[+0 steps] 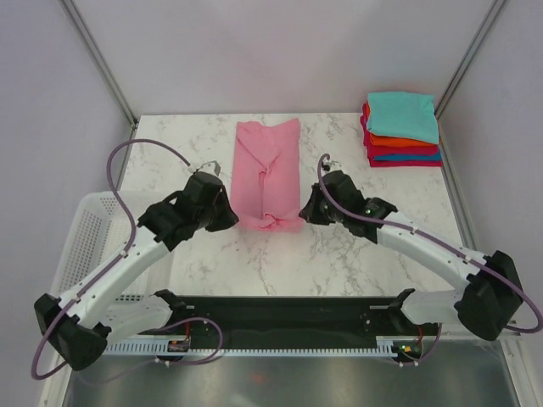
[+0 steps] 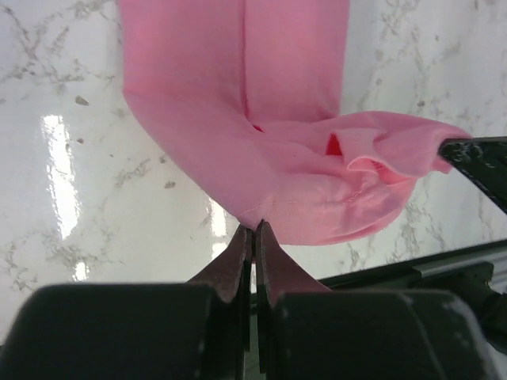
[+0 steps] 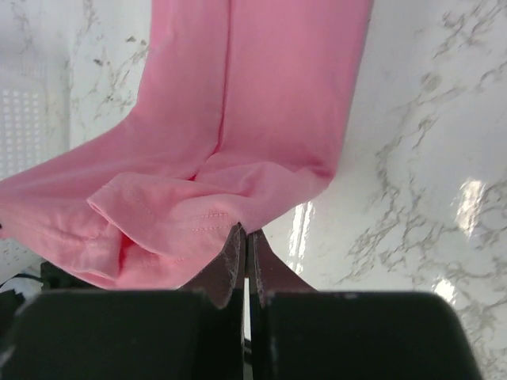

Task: Fold and stack the t-shirts
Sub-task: Fold the tshirt

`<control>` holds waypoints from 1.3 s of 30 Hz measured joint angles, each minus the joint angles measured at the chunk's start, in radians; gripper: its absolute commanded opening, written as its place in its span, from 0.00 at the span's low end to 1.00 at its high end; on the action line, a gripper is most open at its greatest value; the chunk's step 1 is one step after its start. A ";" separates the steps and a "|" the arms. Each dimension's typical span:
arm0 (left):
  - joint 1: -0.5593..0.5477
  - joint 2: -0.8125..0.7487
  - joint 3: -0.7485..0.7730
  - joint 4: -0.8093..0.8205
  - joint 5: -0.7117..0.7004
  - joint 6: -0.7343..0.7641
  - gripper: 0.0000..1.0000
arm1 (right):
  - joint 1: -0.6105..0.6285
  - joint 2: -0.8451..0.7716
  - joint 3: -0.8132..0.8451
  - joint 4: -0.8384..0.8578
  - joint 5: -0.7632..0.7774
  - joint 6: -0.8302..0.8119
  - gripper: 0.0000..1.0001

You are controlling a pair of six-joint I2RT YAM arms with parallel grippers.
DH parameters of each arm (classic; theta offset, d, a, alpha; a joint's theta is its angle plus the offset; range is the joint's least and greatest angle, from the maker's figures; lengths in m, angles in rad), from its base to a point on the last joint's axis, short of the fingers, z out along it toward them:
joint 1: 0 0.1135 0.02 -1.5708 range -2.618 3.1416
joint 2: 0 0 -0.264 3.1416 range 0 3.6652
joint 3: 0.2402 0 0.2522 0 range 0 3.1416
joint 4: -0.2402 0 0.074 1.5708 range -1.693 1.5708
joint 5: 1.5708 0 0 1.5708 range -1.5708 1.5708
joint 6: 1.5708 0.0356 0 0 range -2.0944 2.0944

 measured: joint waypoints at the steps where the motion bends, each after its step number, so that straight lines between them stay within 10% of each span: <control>1: 0.027 0.035 0.012 0.001 0.009 0.015 0.02 | -0.027 0.039 0.032 -0.002 -0.011 -0.021 0.00; 10: 0.293 0.315 0.160 0.065 0.140 0.149 0.02 | -0.187 0.361 0.304 -0.011 -0.131 -0.164 0.00; 23: 0.397 0.741 0.402 0.104 0.276 0.249 0.02 | -0.297 0.689 0.541 -0.030 -0.262 -0.259 0.00; 29: 0.440 0.940 0.585 0.073 0.334 0.270 0.41 | -0.349 0.835 0.692 -0.049 -0.317 -0.280 0.54; 39: 0.487 1.423 1.371 -0.227 0.354 0.311 0.57 | -0.531 1.108 1.139 -0.108 -0.499 -0.287 0.65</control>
